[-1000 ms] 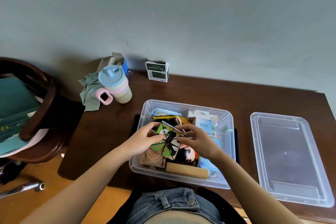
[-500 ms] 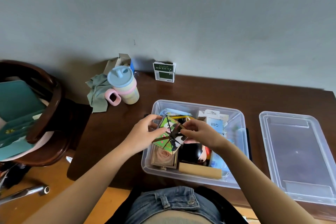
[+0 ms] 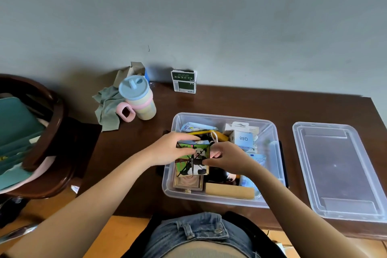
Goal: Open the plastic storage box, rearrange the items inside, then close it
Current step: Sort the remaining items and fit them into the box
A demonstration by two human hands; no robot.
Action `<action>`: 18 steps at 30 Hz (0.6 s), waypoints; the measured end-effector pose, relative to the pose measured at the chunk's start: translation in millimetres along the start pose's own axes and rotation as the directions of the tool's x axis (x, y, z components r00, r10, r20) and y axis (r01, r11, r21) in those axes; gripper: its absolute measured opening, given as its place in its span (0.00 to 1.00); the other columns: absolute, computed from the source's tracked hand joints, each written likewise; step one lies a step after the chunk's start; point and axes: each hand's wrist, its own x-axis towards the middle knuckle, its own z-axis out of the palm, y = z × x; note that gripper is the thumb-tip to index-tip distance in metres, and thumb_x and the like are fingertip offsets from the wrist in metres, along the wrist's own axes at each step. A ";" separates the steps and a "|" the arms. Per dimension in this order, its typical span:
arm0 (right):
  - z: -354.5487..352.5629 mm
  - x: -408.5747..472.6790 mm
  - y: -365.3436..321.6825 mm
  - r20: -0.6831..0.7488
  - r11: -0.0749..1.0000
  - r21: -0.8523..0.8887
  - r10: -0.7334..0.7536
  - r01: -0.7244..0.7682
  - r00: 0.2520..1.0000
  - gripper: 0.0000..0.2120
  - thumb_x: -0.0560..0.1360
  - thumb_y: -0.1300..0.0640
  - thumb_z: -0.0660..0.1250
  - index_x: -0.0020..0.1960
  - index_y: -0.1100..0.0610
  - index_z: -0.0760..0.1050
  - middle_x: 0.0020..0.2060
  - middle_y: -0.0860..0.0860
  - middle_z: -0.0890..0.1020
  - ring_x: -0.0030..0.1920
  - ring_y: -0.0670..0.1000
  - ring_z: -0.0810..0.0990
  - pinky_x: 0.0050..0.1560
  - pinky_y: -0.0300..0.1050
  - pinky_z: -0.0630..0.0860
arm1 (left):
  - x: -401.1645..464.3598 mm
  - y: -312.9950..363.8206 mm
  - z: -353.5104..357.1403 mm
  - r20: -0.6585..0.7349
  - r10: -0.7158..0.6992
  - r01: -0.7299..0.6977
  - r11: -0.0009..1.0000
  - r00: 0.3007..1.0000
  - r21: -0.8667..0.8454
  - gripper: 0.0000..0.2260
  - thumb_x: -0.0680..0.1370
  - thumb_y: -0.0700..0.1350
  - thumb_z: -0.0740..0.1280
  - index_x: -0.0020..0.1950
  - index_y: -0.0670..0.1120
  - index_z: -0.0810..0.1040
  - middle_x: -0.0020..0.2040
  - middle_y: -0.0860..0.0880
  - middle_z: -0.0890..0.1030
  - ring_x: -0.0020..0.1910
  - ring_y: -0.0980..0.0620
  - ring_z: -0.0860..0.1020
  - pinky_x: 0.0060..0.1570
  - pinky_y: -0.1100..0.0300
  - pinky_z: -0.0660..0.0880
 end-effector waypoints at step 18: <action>2.4 6.4 12.3 0.069 0.994 -0.090 -0.063 0.069 0.996 0.12 0.78 0.59 0.62 0.57 0.50 0.80 0.53 0.44 0.83 0.50 0.41 0.79 0.55 0.39 0.75 | 16.8 7.4 19.0 0.311 -0.129 -0.167 0.624 0.942 0.764 0.18 0.81 0.47 0.59 0.71 0.49 0.70 0.62 0.48 0.76 0.60 0.46 0.75 0.49 0.57 0.70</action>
